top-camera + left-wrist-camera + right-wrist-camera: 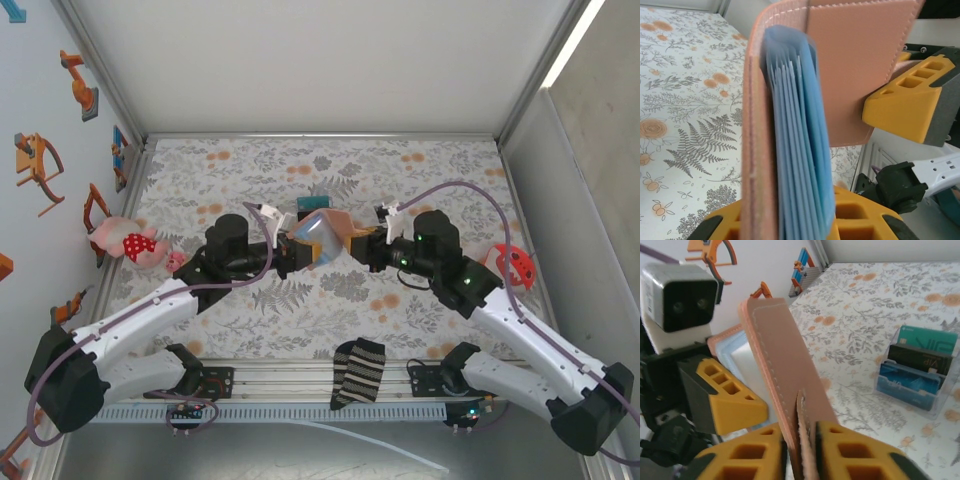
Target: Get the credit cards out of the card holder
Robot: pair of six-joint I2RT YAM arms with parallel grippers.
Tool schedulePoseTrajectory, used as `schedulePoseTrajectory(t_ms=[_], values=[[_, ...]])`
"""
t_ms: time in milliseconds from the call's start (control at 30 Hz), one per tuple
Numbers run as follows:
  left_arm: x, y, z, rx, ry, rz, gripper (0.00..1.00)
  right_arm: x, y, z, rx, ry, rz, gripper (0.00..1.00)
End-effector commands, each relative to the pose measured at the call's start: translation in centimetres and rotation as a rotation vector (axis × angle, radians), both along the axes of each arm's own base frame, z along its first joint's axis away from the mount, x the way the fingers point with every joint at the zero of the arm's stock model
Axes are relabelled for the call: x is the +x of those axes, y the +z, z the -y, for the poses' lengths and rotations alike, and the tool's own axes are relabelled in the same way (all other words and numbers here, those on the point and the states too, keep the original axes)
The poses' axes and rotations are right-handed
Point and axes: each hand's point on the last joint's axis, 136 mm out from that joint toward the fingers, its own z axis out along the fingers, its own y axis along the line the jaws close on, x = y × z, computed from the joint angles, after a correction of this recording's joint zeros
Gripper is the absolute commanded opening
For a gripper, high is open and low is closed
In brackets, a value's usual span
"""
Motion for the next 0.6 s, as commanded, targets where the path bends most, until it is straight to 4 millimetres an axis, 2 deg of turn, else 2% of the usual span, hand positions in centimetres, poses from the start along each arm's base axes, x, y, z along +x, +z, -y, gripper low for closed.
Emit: schedulePoseTrajectory(t_ms=[0, 133, 267, 567], values=[[-0.6, 3.2, 0.6, -0.049, -0.048, 0.049, 0.00, 0.6, 0.2, 0.1, -0.042, -0.019, 0.040, 0.32], [-0.4, 2.9, 0.4, -0.014, -0.038, 0.024, 0.00, 0.8, -0.5, 0.7, -0.107, -0.030, 0.067, 0.53], [-0.2, 2.8, 0.3, 0.007, -0.021, -0.006, 0.00, 0.2, -1.0, 0.7, -0.164, -0.003, 0.106, 0.62], [-1.2, 1.7, 1.3, 0.036, -0.113, -0.076, 0.00, 0.2, -0.7, 0.0, -0.192, 0.020, 0.152, 0.71]])
